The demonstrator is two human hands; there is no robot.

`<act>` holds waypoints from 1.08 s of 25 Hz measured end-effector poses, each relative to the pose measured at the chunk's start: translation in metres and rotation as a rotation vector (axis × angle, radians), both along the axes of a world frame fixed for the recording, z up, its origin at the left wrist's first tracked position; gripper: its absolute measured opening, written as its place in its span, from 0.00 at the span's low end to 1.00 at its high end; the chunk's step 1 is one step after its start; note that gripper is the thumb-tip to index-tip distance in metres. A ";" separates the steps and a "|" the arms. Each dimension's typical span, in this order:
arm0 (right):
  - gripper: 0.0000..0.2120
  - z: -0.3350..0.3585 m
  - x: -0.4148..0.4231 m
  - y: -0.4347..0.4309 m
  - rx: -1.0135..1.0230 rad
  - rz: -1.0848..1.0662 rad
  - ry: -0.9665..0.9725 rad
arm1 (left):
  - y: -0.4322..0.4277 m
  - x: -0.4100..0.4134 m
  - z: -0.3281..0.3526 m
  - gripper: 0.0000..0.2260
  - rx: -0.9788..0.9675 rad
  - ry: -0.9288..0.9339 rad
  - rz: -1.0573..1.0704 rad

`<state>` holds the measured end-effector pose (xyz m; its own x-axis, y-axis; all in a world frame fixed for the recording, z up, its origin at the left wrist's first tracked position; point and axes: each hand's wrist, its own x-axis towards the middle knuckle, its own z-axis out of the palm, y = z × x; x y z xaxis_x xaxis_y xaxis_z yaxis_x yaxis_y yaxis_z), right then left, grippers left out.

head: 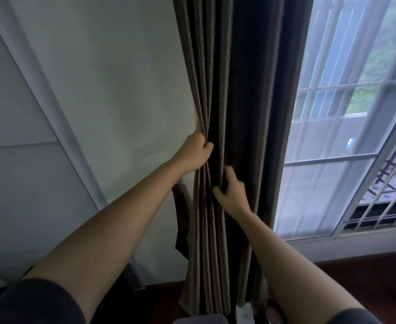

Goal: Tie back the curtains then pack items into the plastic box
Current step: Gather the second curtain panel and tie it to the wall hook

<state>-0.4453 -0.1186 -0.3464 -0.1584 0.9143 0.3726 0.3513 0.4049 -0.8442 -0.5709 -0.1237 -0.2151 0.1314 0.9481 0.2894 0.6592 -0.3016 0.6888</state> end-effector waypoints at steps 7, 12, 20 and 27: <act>0.15 -0.036 -0.007 -0.020 -0.032 -0.018 -0.177 | 0.007 0.013 -0.003 0.23 0.015 -0.074 -0.052; 0.13 -0.036 -0.016 -0.024 0.039 0.041 -0.184 | 0.012 0.023 -0.010 0.25 0.104 -0.061 0.035; 0.20 0.026 0.037 0.023 0.350 -0.713 0.038 | 0.013 0.011 -0.003 0.17 0.068 0.095 0.155; 0.10 0.025 0.049 0.047 0.119 -0.360 -0.150 | 0.007 0.019 0.001 0.16 -0.001 0.055 0.157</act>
<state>-0.3961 -0.0721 -0.3213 0.1035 0.8732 0.4762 0.6046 0.3249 -0.7273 -0.5516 -0.1170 -0.2141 -0.0028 0.9585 0.2851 0.7350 -0.1914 0.6505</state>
